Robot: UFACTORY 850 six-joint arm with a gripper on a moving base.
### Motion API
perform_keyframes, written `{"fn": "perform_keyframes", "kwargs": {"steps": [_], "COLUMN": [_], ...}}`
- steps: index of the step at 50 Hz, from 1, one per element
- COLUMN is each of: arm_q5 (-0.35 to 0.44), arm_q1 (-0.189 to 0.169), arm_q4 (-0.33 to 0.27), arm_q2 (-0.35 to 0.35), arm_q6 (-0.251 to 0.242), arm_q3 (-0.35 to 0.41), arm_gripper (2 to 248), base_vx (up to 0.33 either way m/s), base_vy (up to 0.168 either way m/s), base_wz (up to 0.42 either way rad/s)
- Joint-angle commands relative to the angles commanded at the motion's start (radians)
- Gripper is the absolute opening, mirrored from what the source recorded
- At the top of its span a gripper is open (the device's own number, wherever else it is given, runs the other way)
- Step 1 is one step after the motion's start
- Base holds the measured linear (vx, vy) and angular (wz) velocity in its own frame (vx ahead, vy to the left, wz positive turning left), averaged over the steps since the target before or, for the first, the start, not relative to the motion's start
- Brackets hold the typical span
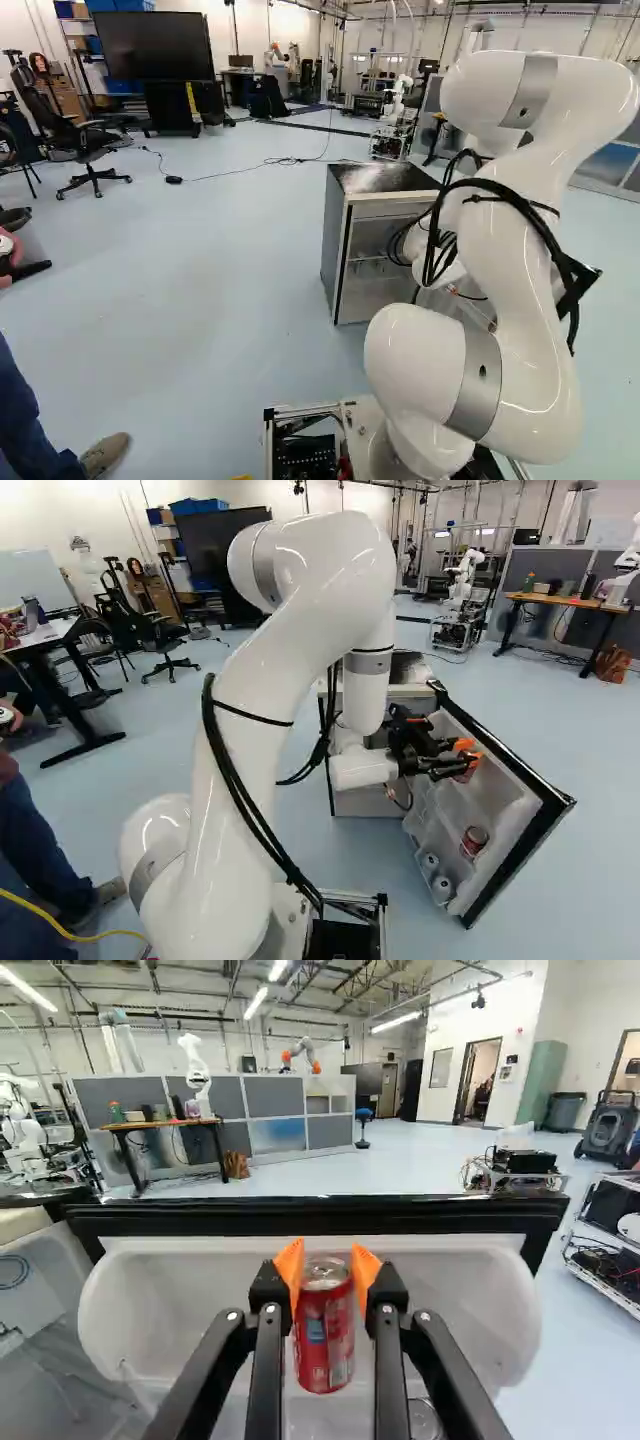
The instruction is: Grab a drink from the fridge
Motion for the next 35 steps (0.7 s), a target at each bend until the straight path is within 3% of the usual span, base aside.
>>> {"fn": "perform_keyframes", "kwargs": {"steps": [3, 4, 9, 10, 14, 15, 35], "arm_q5": [0.0, 0.0, 0.0, 0.0, 0.0, 0.0, 0.0], "arm_q1": [0.0, 0.0, 0.001, 0.001, 0.001, 0.002, 0.004], "arm_q4": [0.0, 0.0, 0.0, 0.0, 0.0, 0.0, 0.0], "arm_q2": [0.015, 0.019, 0.04, 0.045, 0.061, 0.065, 0.143], "arm_q6": [0.0, 0.0, 0.0, 0.0, 0.0, 0.0, 0.0], "arm_q3": [0.02, 0.026, 0.059, 0.065, 0.091, 0.097, 0.223], "arm_gripper": [91, 75, 75, 54, 54, 32, 23], "base_vx": [0.0, 0.0, 0.0, 0.0, 0.0, 0.0, 0.0], "base_vy": [0.0, 0.0, 0.0, 0.0, 0.0, 0.0, 0.0], "base_wz": [0.0, 0.0, 0.0, 0.0, 0.0, 0.0, 0.0]}}
